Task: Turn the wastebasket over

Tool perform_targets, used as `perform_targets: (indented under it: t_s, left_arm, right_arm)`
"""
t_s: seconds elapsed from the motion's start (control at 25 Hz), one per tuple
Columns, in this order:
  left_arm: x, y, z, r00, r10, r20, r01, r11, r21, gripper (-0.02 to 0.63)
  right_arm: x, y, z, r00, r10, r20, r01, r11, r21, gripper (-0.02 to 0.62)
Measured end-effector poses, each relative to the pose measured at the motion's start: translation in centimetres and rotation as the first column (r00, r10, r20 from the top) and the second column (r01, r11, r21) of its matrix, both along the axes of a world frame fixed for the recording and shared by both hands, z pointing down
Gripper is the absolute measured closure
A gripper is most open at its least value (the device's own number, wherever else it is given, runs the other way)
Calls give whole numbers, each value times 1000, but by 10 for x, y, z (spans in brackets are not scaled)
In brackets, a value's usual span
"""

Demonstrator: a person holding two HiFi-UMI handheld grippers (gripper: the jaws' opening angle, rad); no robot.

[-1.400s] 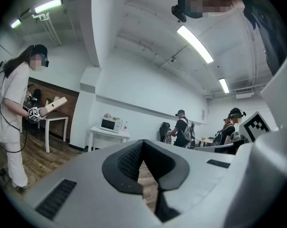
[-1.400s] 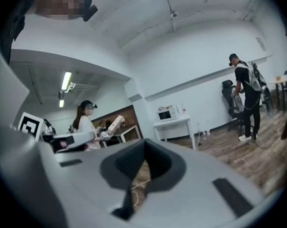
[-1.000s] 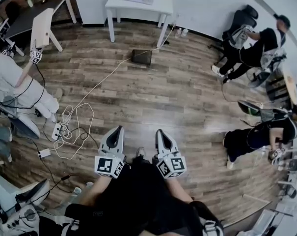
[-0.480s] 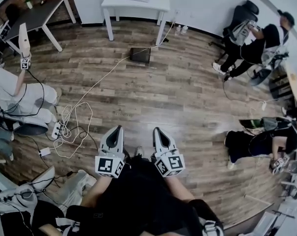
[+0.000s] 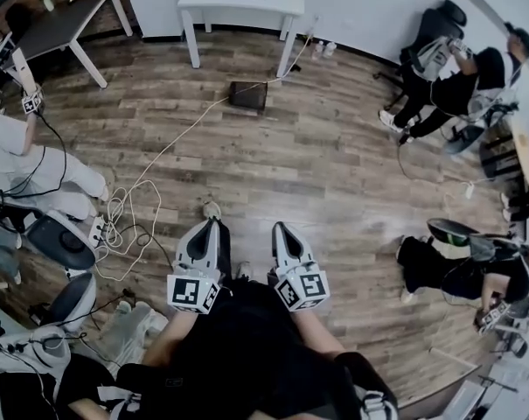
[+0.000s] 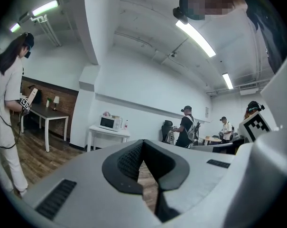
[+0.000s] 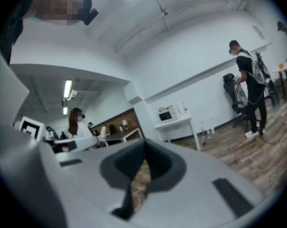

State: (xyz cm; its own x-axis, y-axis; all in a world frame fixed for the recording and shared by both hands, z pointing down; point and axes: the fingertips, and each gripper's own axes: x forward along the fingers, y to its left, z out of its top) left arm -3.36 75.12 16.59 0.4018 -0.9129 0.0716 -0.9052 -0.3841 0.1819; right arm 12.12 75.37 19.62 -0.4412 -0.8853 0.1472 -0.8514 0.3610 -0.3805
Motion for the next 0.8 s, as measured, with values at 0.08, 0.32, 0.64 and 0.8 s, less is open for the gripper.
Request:
perform_targets:
  t_s: [0.08,0.32,0.64,0.8]
  left_arm:
    - [-5,-21,3,1000,-2,-6,2,1000,2,572]
    - [-20,-108,4,999,10,-37,-10,1000,-9,572]
    - [-51,-235,4,998,57,-39,-58,998,-22,572]
    - [-67,-291,4,996,85,-39,-86,996,-29,572]
  right_arm:
    - [-1,-19,1,1000,11,-10,-11,1000,-3,565]
    - [-10,-98,4,999,44,-26,-44,999,-16,565]
    - [-42,-213,7,997,73,-31,-74,996,-47,565]
    - [-56,-265,6,994,105,-25,-106,993,-55,565]
